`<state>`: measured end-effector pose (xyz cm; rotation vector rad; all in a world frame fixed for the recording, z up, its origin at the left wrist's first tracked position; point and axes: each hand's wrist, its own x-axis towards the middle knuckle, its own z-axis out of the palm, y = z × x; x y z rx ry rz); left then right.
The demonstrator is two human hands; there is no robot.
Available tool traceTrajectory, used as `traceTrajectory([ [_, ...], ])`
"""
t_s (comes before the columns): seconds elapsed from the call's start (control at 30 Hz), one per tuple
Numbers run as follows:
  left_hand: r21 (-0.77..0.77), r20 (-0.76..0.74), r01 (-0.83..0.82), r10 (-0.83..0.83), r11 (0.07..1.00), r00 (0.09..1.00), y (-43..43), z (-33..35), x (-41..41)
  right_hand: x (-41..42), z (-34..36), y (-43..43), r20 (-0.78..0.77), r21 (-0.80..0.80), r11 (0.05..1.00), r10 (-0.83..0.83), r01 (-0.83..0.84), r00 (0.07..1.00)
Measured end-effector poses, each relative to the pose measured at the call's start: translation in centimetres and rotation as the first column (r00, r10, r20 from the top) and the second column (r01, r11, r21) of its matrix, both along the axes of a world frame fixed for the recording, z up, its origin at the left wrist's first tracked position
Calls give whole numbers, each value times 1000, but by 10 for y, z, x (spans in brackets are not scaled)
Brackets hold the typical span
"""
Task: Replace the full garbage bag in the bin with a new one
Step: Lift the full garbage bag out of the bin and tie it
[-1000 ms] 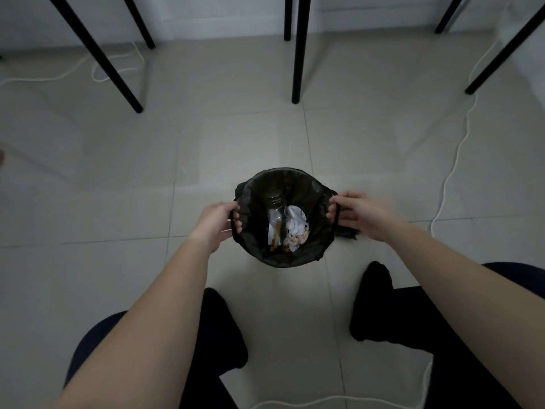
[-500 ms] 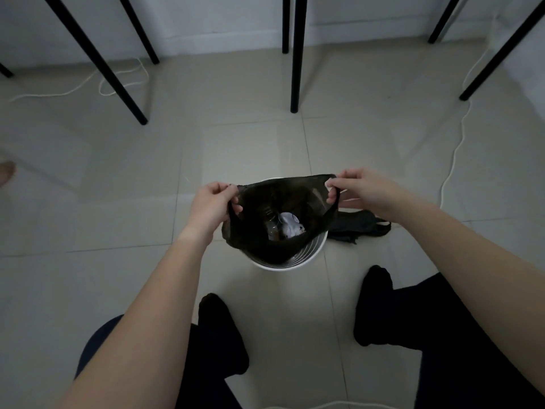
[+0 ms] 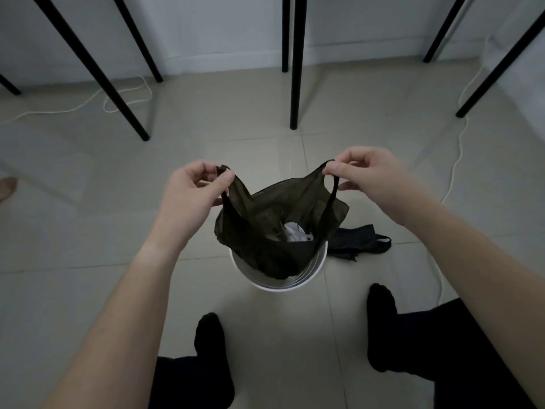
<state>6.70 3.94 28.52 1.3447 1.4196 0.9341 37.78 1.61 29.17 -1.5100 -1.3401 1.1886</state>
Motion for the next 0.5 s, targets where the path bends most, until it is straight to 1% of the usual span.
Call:
traceTrajectory([
  [0.07, 43, -74, 5, -2, 999, 997, 1, 3, -1, -4, 2, 3, 1, 35, 999, 5, -5, 1000],
  [0.13, 91, -122, 19, -7, 996, 993, 3, 6, 3, -8, 4, 6, -53, 57, 998, 21, -18, 998],
  [0.2, 105, -71, 53, -45, 993, 996, 3, 10, 8, -11, 4, 9, -158, 74, 997, 29, -18, 987],
  [0.27, 93, 36, 75, -79, 993, 996, 2, 12, 15, -16, 5, 11, -275, 69, 998, 19, 0, 961],
  [0.33, 82, 105, 75, -84, 994, 991, 1, 15, 22, -19, 6, 11, -351, 56, 998, 9, 11, 936],
  [0.4, 66, 150, 67, -76, 996, 986, -1, 16, 28, -21, 7, 9, -356, 55, 998, 47, -29, 933],
  [0.5, 89, 174, 137, -151, 987, 973, -2, 17, 30, -21, 9, 4, -270, 82, 989, 138, -120, 953],
])
